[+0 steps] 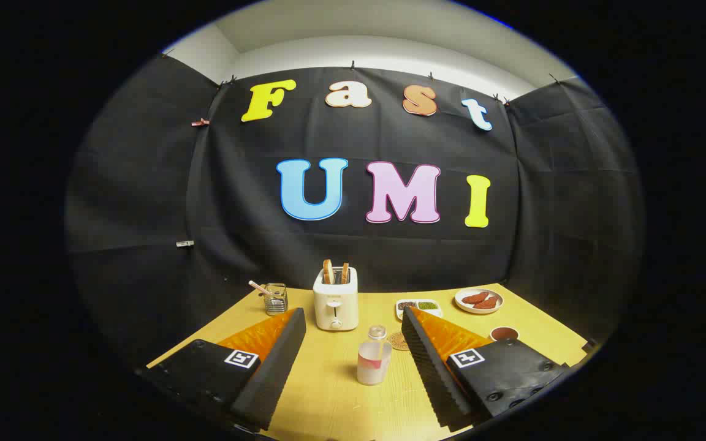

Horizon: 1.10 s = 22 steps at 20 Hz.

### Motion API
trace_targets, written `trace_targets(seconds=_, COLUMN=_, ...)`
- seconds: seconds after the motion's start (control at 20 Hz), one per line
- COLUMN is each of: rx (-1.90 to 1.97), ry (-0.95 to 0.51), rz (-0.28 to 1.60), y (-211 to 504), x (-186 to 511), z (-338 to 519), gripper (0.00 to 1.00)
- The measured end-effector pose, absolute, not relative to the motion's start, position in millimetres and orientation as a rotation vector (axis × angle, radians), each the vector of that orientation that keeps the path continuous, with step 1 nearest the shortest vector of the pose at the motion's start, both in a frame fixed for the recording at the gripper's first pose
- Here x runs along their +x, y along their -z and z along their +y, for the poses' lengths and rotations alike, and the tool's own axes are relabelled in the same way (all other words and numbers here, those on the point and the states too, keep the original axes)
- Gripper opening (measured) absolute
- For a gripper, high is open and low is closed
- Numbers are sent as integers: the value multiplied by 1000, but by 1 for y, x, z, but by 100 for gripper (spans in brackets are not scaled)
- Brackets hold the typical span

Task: Take the bottle from table, then pour the juice into the cup, finally place the bottle on the coaster

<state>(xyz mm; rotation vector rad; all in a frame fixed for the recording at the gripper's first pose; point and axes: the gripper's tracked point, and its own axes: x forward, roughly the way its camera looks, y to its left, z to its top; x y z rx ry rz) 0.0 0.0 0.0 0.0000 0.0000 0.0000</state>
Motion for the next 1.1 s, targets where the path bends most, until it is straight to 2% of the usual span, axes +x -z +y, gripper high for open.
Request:
trace_targets(seconds=0.45, rx=15, ry=112, rz=-53, y=-12, x=-1, z=-40, gripper=97)
trace_targets(seconds=0.7, rx=-18, ry=123, rz=-67, y=-19, x=-12, z=-53, gripper=97)
trace_targets(seconds=1.1, rx=-77, ry=-85, rz=-18, y=-6, x=-7, z=-45, gripper=97)
